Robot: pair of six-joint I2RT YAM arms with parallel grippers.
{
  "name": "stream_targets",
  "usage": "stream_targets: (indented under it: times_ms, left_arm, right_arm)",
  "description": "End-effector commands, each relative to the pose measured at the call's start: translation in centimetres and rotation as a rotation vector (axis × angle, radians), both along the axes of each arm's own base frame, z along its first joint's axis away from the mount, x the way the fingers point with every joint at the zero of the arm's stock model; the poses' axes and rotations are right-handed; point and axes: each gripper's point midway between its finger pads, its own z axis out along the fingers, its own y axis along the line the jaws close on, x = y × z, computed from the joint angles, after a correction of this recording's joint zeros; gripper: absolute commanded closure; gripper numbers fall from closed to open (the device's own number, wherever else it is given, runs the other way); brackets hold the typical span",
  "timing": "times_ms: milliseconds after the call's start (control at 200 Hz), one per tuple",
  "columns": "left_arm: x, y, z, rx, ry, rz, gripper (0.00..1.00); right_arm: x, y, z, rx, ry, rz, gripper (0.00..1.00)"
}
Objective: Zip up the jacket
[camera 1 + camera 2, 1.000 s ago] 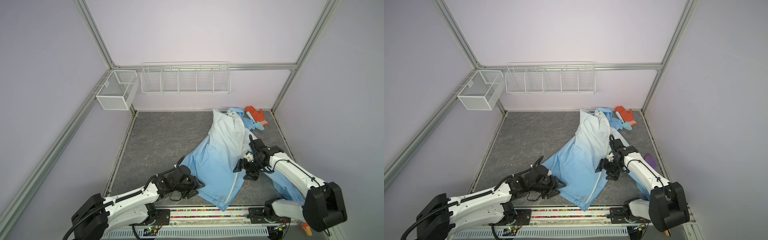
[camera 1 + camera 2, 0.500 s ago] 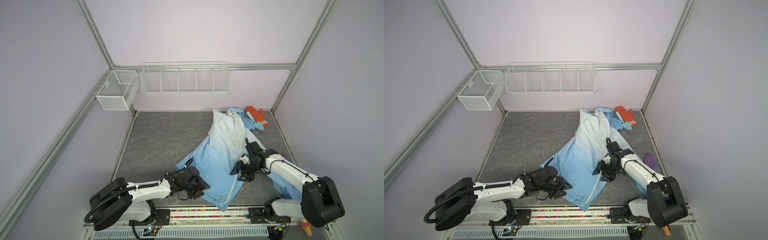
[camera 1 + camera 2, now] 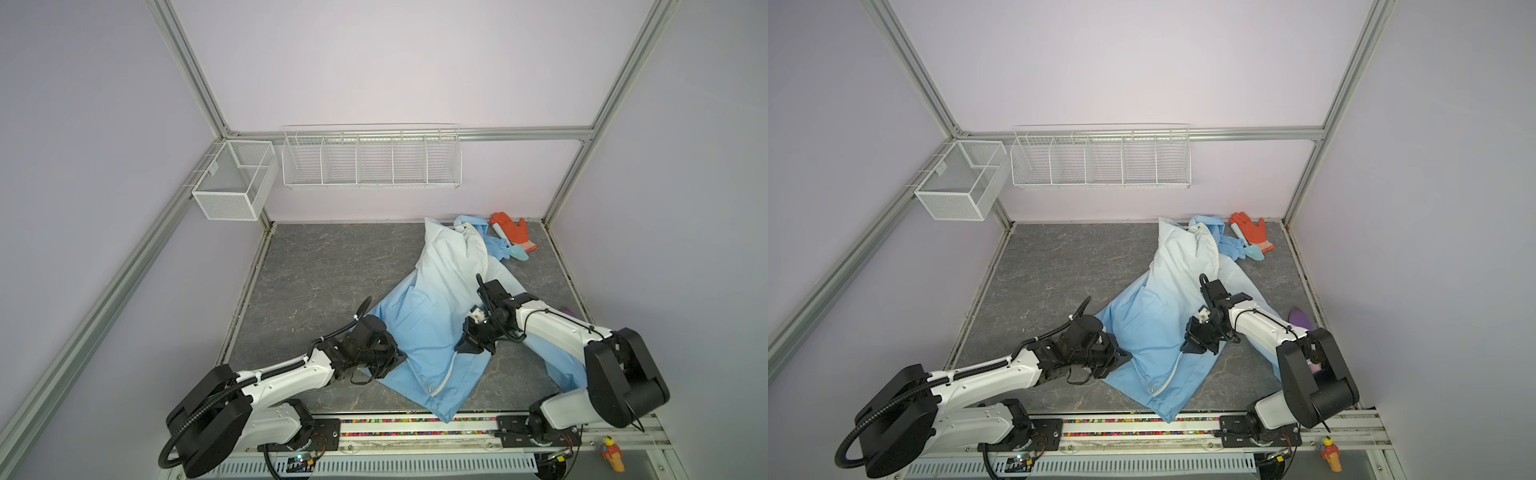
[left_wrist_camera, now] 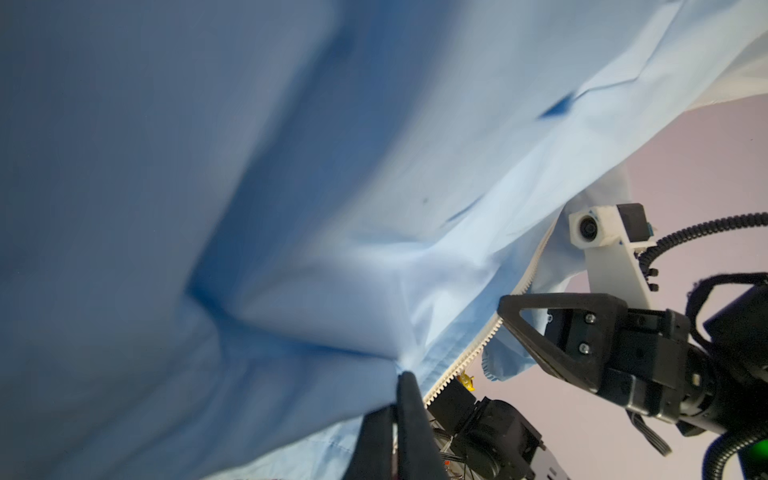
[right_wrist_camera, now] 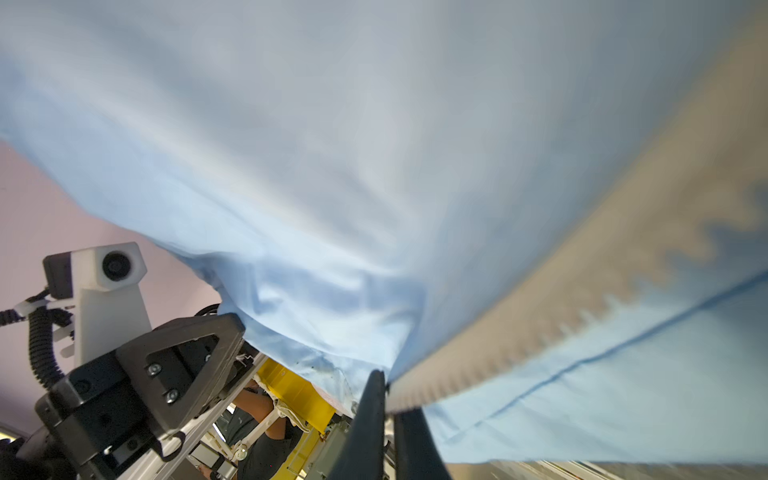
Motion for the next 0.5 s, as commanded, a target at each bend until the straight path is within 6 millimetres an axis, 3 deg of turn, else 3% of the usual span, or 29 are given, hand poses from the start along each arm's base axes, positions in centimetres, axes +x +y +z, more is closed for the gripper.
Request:
stream_targets:
  times_ms: [0, 95, 170, 280, 360, 495]
  left_arm:
    - [3.0, 2.7, 3.4, 0.070, -0.125, 0.023, 1.00]
    - [5.5, 6.2, 5.5, 0.133, -0.196, 0.074, 1.00]
    - [7.3, 9.0, 6.2, 0.151, -0.205, 0.115, 1.00]
    - [9.3, 12.0, 6.1, 0.176, -0.223, 0.143, 1.00]
    - [10.0, 12.4, 4.8, 0.178, -0.202, 0.122, 1.00]
    - [9.1, 10.3, 2.2, 0.103, -0.136, 0.028, 0.62]
  right_arm:
    - [3.3, 3.2, 3.9, 0.092, -0.128, 0.022, 0.93]
    - [5.3, 5.4, 6.0, 0.122, -0.184, 0.044, 0.92]
    - [6.6, 6.8, 6.5, 0.130, -0.196, 0.049, 0.92]
    - [8.1, 9.0, 5.6, 0.128, -0.188, 0.062, 0.93]
    - [8.8, 10.1, 4.1, 0.110, -0.174, 0.075, 0.92]
    - [9.6, 10.4, 1.7, 0.073, -0.142, 0.072, 0.93]
